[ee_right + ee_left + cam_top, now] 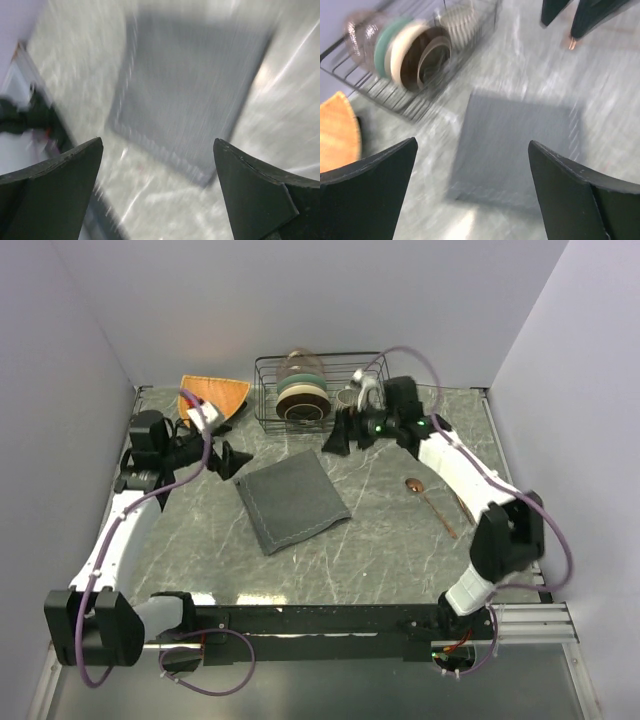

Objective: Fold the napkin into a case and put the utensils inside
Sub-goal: Smooth out the square-folded napkin at the center of the board.

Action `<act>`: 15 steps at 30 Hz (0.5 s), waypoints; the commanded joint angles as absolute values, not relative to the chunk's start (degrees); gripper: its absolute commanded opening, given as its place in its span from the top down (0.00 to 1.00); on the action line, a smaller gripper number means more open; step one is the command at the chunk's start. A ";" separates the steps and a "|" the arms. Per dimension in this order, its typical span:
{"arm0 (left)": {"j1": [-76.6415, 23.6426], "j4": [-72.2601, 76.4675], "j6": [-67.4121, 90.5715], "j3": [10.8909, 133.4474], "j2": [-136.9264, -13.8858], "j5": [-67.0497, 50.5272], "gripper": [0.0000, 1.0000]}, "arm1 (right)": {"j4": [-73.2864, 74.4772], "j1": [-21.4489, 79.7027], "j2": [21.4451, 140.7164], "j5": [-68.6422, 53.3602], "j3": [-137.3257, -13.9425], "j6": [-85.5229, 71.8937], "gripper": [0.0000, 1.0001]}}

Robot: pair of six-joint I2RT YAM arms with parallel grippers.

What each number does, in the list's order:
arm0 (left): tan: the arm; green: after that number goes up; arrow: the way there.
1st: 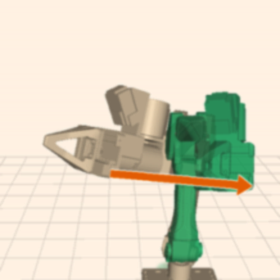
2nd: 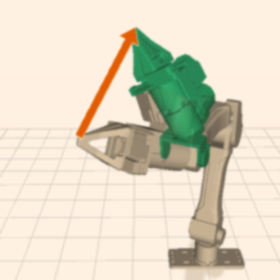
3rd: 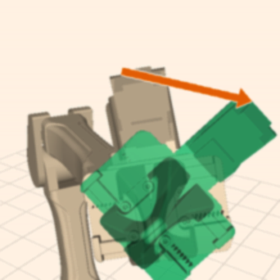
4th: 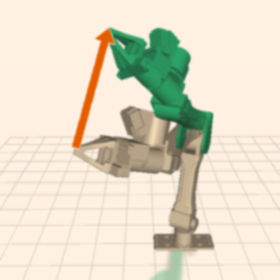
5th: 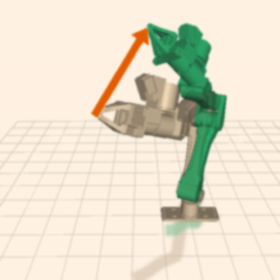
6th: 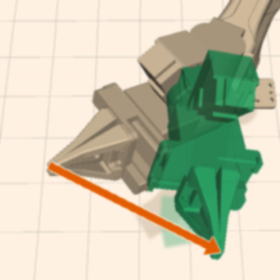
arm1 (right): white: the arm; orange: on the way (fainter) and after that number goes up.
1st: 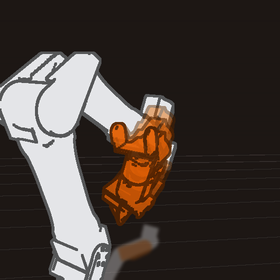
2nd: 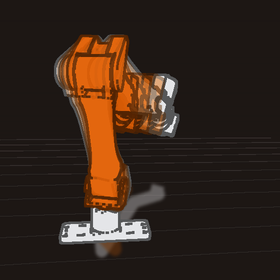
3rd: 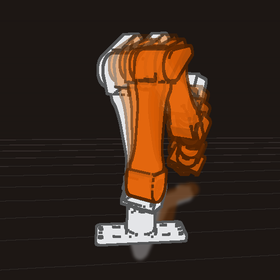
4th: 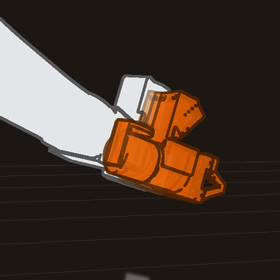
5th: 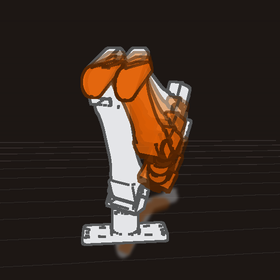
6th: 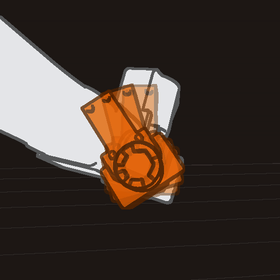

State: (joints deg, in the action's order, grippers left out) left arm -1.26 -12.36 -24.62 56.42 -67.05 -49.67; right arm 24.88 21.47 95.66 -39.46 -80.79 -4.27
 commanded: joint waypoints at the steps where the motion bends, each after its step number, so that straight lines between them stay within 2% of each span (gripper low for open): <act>1: -1.41 19.89 14.83 50.28 -65.21 -49.13 0.01 | 0.98 21.36 93.15 -29.98 -77.69 -14.21 0.00; 2: -1.49 21.69 17.55 49.93 -66.78 -47.83 0.01 | 0.79 21.01 94.82 -30.58 -79.35 -16.33 0.00; 4: -1.58 21.19 27.39 51.06 -70.12 -45.44 0.01 | 0.79 20.22 102.43 -42.66 -85.13 -21.25 0.00; 6: -1.67 22.75 37.98 52.56 -77.49 -49.36 0.01 | 2.45 20.91 107.47 -45.78 -89.19 -30.26 0.00; 7: -2.19 25.72 42.32 51.78 -81.26 -50.09 0.01 | 1.24 22.05 109.40 -45.09 -88.86 -32.76 0.00; 8: -2.55 35.06 46.37 48.72 -82.52 -49.75 0.01 | -1.99 22.50 109.42 -44.13 -86.94 -35.22 0.00; 9: -3.07 38.98 52.06 47.30 -83.49 -49.05 0.01 | -9.85 23.02 108.99 -42.55 -84.57 -39.86 0.00; 15: -6.59 50.51 62.03 44.83 -94.73 -44.75 0.01 | -21.51 27.68 110.30 -32.44 -75.16 -47.10 0.00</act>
State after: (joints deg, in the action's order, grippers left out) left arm -4.82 34.59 47.11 45.41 -91.22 -46.57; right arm -7.25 24.18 111.74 -37.89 -76.93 -38.00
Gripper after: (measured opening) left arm 0.994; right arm 0.997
